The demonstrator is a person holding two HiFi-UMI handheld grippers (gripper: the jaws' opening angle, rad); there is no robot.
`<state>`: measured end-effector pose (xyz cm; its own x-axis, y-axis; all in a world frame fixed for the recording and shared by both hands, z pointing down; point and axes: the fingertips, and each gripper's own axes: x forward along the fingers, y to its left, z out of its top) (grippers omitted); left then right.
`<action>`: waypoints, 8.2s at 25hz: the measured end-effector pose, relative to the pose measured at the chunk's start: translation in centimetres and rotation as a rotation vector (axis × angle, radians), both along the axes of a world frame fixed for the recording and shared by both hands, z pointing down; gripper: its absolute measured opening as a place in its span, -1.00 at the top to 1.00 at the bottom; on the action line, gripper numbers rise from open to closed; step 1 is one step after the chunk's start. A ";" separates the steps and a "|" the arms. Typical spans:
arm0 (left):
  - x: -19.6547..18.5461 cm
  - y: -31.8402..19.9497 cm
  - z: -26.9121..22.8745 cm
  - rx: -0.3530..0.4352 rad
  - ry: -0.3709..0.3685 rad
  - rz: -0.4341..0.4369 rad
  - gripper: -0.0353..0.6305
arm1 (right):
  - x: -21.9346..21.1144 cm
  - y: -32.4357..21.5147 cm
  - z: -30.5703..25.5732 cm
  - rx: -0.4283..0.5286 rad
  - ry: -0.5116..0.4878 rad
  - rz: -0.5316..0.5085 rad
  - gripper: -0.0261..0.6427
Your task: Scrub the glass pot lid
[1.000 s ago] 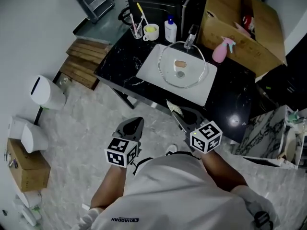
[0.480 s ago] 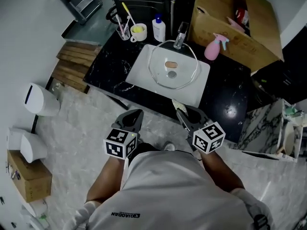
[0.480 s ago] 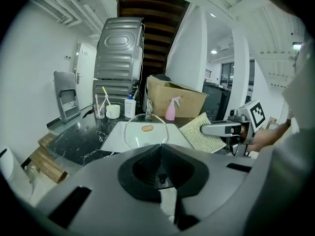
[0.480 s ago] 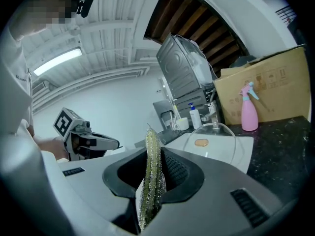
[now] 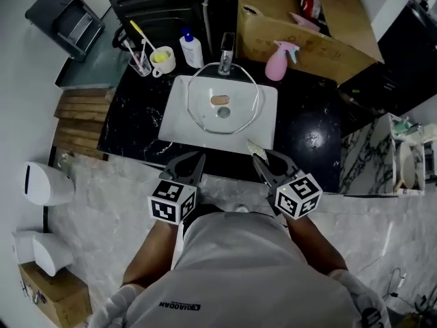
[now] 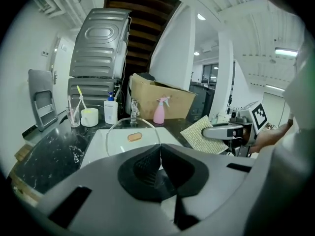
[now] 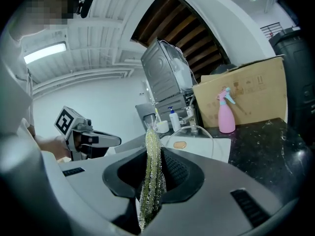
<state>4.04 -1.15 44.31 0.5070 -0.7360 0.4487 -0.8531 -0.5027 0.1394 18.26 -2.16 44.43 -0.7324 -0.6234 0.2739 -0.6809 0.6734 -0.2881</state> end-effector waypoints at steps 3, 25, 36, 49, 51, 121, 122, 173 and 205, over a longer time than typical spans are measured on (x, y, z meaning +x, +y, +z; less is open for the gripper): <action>-1.0 -2.5 0.4 -0.005 0.005 0.045 0.85 | -0.9 -1.3 0.4 -0.005 0.029 0.041 0.67; -11.5 -13.7 2.7 -0.046 -0.035 0.393 0.85 | -13.0 -10.1 1.1 -0.013 0.162 0.345 0.67; -13.5 -14.9 4.4 -0.050 -0.075 0.481 0.85 | -14.1 -12.2 3.3 0.004 0.367 0.363 0.67; -11.9 -15.8 5.8 -0.078 -0.041 0.286 0.85 | -12.2 -18.5 6.5 0.047 0.584 0.172 0.67; -12.0 -15.4 6.0 -0.088 -0.039 0.265 0.85 | -11.5 -19.3 7.2 0.053 0.615 0.181 0.67; -11.4 -15.9 5.0 -0.138 -0.023 0.117 0.85 | -8.1 -23.8 5.2 0.197 0.722 0.043 0.63; -11.2 -15.8 5.0 -0.138 -0.025 0.110 0.85 | -7.4 -24.6 5.2 0.198 0.728 0.047 0.63; -10.8 -14.2 4.9 -0.147 -0.042 0.023 0.85 | -8.8 -27.4 13.6 0.468 1.026 -0.483 0.62; -9.9 -14.0 4.9 -0.134 -0.064 0.211 0.85 | -6.2 -21.6 16.7 0.231 0.969 -0.309 0.61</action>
<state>-5.87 -15.18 49.25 0.6103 -0.5490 0.5710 -0.7408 -0.6509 0.1660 12.11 -23.74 61.11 -0.3987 -0.5583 0.7276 -0.3405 0.8268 0.4478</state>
